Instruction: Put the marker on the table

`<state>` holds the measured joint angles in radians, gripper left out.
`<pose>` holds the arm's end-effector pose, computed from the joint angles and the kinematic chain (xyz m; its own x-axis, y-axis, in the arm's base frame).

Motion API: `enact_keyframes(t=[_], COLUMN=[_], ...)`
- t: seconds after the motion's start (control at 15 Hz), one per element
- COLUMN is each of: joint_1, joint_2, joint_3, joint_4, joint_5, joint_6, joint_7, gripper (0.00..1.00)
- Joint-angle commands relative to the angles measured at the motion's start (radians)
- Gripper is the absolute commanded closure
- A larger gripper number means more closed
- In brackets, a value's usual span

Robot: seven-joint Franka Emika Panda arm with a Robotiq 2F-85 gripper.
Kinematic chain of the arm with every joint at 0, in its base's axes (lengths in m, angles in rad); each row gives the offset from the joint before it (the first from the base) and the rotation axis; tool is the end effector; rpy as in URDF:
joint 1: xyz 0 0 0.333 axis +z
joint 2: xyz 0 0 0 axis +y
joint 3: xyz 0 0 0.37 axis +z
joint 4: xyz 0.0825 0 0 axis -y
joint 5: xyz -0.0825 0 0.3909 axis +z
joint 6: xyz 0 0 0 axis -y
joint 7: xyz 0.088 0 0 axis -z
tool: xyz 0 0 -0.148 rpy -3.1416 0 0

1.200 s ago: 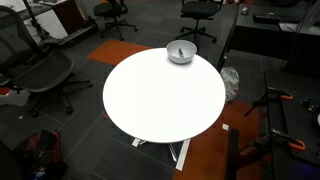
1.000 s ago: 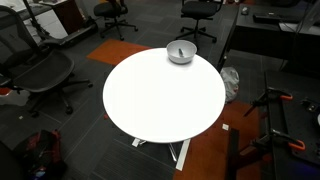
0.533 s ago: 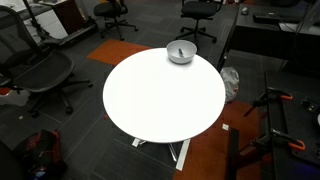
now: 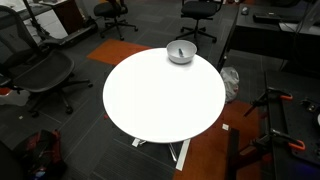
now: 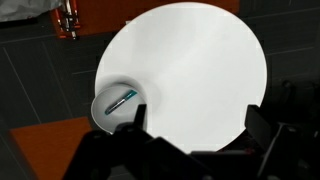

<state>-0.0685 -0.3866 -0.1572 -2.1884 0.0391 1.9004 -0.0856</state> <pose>0.4275 -0.1021 0.5570 0.9842 -0.1456 0.1009 -0.1369 -0.9866 -0.0886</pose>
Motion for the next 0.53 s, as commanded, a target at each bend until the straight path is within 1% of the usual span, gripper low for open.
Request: enact_keyframes(t=[0.0, 0.47], joint_1=[-0.031, -0.068], joint_2=[0.058, 0.197], joint_3=[-0.009, -0.008], joint_4=[0.005, 0.009], joint_5=[0.049, 0.088], joint_6=[0.074, 0.236], joint_7=[0.061, 0.216], gripper=[0.00, 0.00])
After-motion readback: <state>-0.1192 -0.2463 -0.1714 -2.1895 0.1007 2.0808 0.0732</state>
